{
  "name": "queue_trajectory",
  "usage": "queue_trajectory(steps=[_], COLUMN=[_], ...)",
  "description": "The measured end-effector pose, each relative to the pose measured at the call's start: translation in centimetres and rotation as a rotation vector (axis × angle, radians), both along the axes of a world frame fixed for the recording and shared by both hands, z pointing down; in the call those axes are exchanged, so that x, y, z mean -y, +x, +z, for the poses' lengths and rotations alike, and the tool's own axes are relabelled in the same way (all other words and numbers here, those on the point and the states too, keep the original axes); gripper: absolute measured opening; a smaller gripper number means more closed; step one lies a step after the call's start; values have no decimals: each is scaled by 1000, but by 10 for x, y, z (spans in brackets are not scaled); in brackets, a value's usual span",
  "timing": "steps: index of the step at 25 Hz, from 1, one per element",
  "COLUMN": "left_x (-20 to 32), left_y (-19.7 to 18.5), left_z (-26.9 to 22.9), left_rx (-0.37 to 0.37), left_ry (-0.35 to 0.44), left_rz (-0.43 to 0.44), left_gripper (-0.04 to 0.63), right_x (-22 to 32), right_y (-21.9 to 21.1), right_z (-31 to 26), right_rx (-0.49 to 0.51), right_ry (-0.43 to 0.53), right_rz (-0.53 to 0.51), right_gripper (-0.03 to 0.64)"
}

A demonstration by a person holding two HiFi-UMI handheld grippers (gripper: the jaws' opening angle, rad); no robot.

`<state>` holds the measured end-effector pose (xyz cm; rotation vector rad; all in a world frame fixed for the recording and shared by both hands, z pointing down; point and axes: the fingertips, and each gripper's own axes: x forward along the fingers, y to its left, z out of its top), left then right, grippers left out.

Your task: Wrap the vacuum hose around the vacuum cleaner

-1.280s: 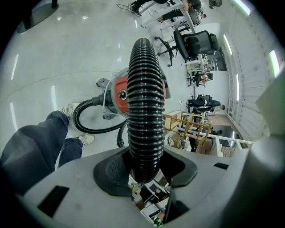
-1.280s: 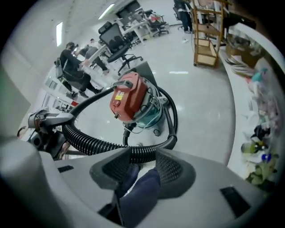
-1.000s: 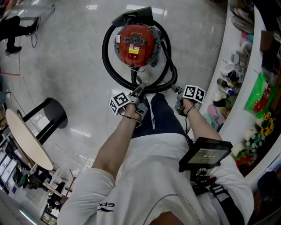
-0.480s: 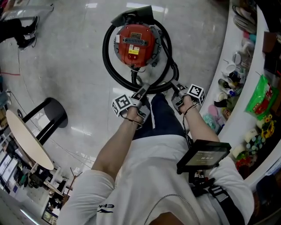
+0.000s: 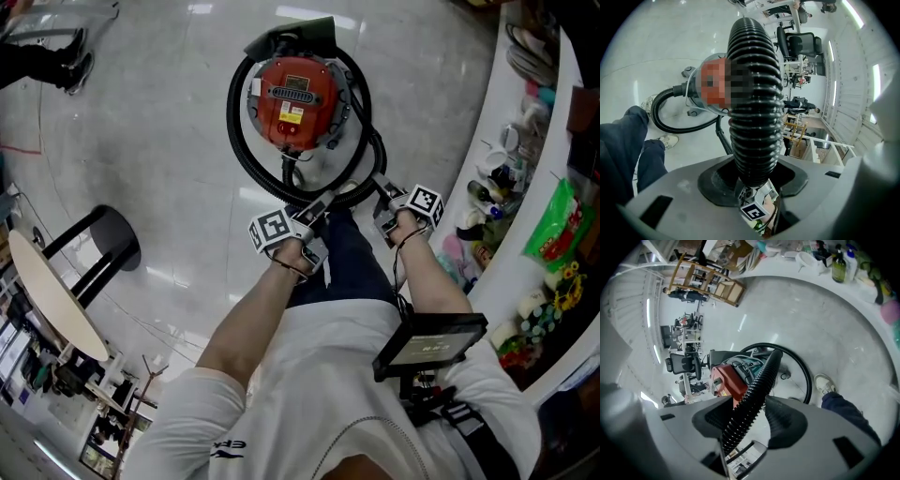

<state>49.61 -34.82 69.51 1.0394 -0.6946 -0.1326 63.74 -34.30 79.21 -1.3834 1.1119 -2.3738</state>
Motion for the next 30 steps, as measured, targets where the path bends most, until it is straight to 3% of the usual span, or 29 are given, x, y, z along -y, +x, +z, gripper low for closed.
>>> queue_trajectory(steps=[6,13,18,23,27,30], left_x=[4,13,25,45,58,57], left_y=[20,45,47,48,40,34], left_z=[5,-15,-32,-55,-68,-70], left_rx=[-26,-101,-143,-203,-180,-162], left_ry=[-1,60,103,169,240,224], left_rz=[43,145,140,103,128,135], left_gripper=[175,175,175,175,175,175], right_x=[18,30,45,77,95,100], right_y=[28,65,73,71,59,49], right_z=[-14,-54,-84,-107,-110,-104], right_rx=[-107,-148,-134,-121,-57,-9], right_ry=[76,199,312,421,423,389], right_rz=[-20,101,144,106,81,46], right_gripper=[202,169,149,130,132,133])
